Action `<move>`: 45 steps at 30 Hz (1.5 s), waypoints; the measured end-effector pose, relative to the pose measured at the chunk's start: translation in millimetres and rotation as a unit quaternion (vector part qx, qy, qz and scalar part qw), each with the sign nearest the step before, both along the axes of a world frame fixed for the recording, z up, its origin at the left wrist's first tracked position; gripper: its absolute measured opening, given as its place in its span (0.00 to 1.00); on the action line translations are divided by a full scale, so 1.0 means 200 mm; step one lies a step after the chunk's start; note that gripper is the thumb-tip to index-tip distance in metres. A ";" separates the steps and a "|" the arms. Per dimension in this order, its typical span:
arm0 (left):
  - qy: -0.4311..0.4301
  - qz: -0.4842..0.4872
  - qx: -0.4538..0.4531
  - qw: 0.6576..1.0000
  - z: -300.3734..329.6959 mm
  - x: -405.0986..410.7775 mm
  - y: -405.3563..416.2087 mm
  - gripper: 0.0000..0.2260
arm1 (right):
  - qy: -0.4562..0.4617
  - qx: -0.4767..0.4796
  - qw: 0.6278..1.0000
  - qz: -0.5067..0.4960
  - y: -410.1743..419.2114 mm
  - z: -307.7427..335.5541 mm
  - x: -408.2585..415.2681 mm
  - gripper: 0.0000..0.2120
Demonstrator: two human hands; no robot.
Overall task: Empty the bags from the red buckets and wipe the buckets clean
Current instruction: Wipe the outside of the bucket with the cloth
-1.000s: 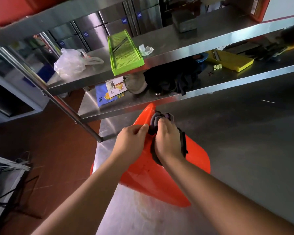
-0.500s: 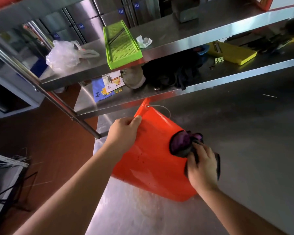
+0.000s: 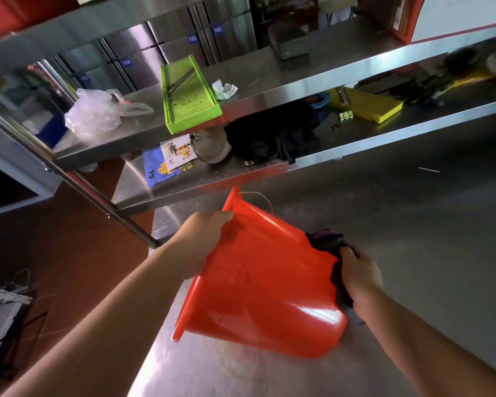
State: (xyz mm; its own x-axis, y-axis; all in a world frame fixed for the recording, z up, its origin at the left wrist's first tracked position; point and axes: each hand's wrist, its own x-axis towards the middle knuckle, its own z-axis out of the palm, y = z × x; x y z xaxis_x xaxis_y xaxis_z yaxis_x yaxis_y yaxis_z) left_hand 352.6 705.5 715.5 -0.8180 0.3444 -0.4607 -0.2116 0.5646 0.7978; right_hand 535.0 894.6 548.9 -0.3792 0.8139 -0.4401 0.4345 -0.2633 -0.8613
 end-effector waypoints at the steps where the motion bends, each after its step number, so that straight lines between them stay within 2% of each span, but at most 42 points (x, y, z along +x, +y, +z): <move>1: 0.014 -0.038 -0.009 0.999 -0.02 0.00 -0.01 0.13 | -0.001 -0.003 1.000 0.005 0.02 0.01 0.00 0.19; 3: 0.090 -0.085 -0.069 0.990 -0.04 0.02 0.00 0.17 | 0.005 -0.001 1.000 0.018 0.05 0.04 -0.02 0.19; 5: 0.140 -0.061 -0.094 0.984 -0.05 0.04 0.02 0.19 | 0.020 0.027 0.998 0.046 0.02 0.08 -0.08 0.20; 8: 0.142 -0.051 -0.071 0.986 -0.07 0.08 0.06 0.20 | 0.051 0.124 0.988 0.082 -0.12 0.21 -0.20 0.22; 10: 0.152 -0.056 -0.060 0.985 -0.07 0.09 0.10 0.22 | 0.087 0.182 0.974 0.103 -0.23 0.35 -0.32 0.20; 15: 0.128 -0.028 -0.045 0.990 -0.07 0.06 0.15 0.21 | 0.157 0.227 0.951 0.137 -0.42 0.61 -0.46 0.13; 19: 0.139 0.015 -0.074 0.987 -0.09 0.00 0.12 0.24 | 0.212 0.321 0.901 0.198 -0.53 0.47 -0.32 0.06; 22: 0.120 0.037 -0.049 0.991 -0.10 -0.05 0.09 0.25 | 0.217 0.399 0.860 0.232 -0.55 0.25 -0.18 0.06; 25: 0.107 0.071 -0.014 0.992 -0.10 -0.08 0.05 0.20 | 0.172 0.445 0.857 0.197 -0.43 0.04 -0.04 0.08; 29: 0.091 0.082 0.006 0.992 -0.13 -0.10 0.02 0.16 | 0.087 0.404 0.904 0.111 -0.25 -0.11 0.06 0.08; 31: 0.093 0.091 0.010 0.991 -0.14 -0.10 0.01 0.15 | 0.054 0.306 0.949 0.043 -0.18 -0.13 0.08 0.05; 33: 0.088 0.101 0.010 0.991 -0.15 -0.10 0.02 0.16 | 0.020 0.208 0.978 0.008 -0.12 -0.14 0.07 0.06; 36: 0.086 0.111 -0.023 0.990 -0.12 -0.05 0.04 0.22 | 0.003 0.129 0.992 -0.002 -0.06 -0.13 0.05 0.06; 39: 0.104 0.099 -0.042 0.989 -0.09 -0.04 0.08 0.30 | 0.001 0.097 0.995 -0.026 -0.02 -0.10 0.07 0.03; 43: 0.103 0.106 -0.036 0.988 -0.07 -0.01 0.13 0.13 | -0.003 0.107 0.994 -0.037 0.03 -0.10 0.11 0.09; 45: 0.085 0.079 -0.026 0.993 -0.07 0.04 0.14 0.15 | -0.007 0.107 0.994 -0.036 0.07 -0.09 0.13 0.09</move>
State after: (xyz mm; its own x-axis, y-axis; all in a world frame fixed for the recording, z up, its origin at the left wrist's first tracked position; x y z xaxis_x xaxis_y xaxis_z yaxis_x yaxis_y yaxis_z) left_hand 360.2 734.4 701.9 -0.9276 0.1852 -0.3243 -0.1650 0.5757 0.8008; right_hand 560.2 909.0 531.4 -0.3119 0.9140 -0.2594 0.4334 -0.1061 -0.8949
